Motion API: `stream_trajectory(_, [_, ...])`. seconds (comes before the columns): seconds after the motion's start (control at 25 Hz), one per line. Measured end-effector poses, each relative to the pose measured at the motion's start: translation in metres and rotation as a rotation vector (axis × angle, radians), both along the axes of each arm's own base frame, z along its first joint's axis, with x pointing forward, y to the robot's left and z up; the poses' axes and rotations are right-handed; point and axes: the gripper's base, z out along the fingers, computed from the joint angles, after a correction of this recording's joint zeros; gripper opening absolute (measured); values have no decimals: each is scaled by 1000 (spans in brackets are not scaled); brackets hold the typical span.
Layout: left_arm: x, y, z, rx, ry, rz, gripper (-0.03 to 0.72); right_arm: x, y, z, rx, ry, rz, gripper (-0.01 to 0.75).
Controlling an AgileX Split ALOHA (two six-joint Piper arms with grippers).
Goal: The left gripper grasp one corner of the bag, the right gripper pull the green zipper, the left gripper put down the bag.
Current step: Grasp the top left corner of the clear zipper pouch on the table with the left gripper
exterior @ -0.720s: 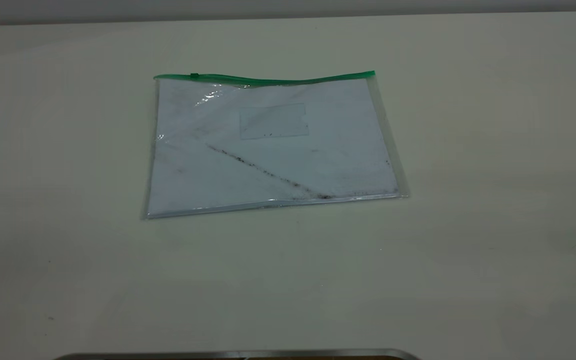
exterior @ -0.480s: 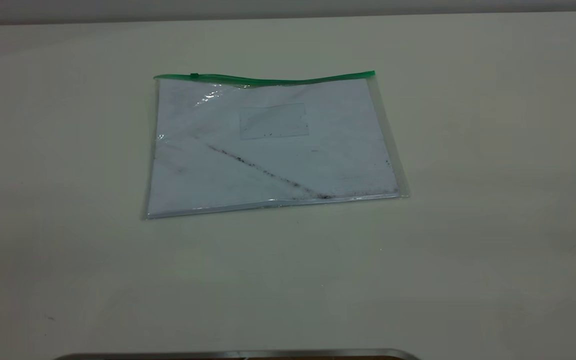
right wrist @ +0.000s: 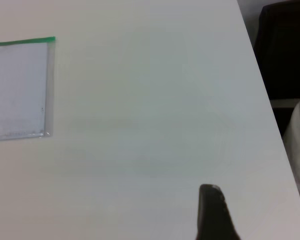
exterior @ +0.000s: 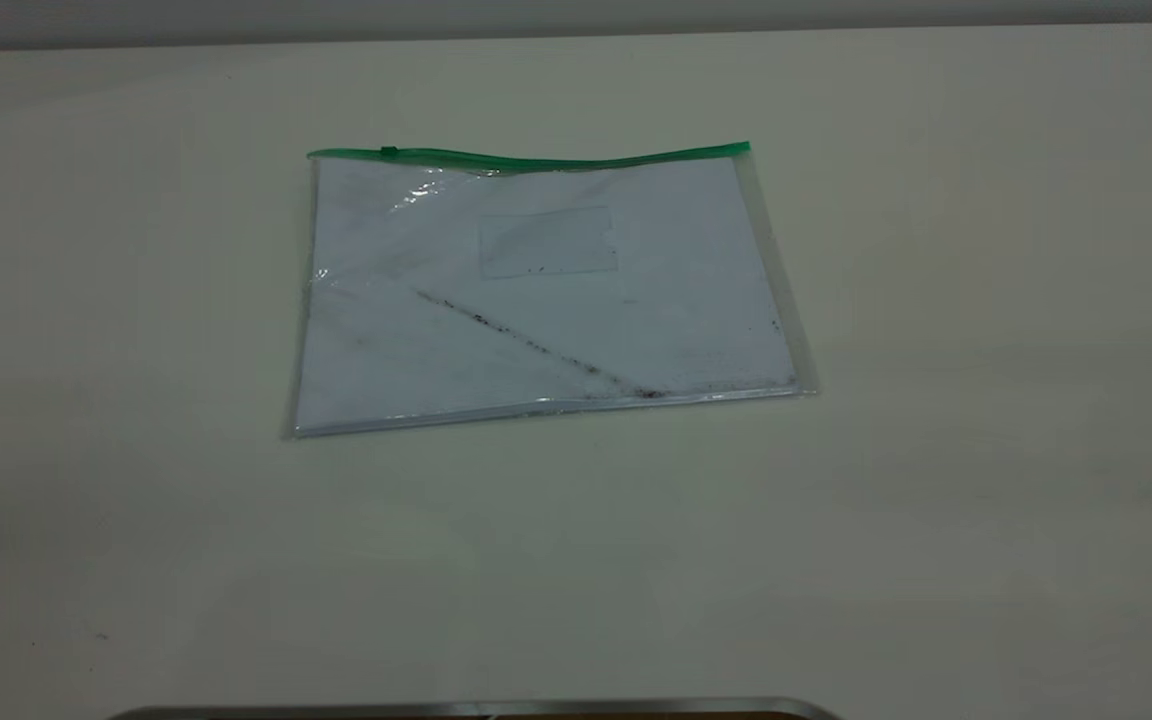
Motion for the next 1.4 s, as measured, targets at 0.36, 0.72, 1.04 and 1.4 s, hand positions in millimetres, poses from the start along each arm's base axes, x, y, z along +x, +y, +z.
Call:
stream_trajectory(0.36, [0,0,0,0,0,0,588,0,0,0,0,0,0,484])
stream_trajectory(0.72, [0,0,0,0,0,0,588,0,0,0,0,0,0,484])
stream_trajectory(1.04, [26,0,24,-37,48,33,588,0,1,1,9,-11,6,484])
stream_trajectory(1.4, [148,-5,48,-81,162,34,588,19,3,42,70,-122,10,484])
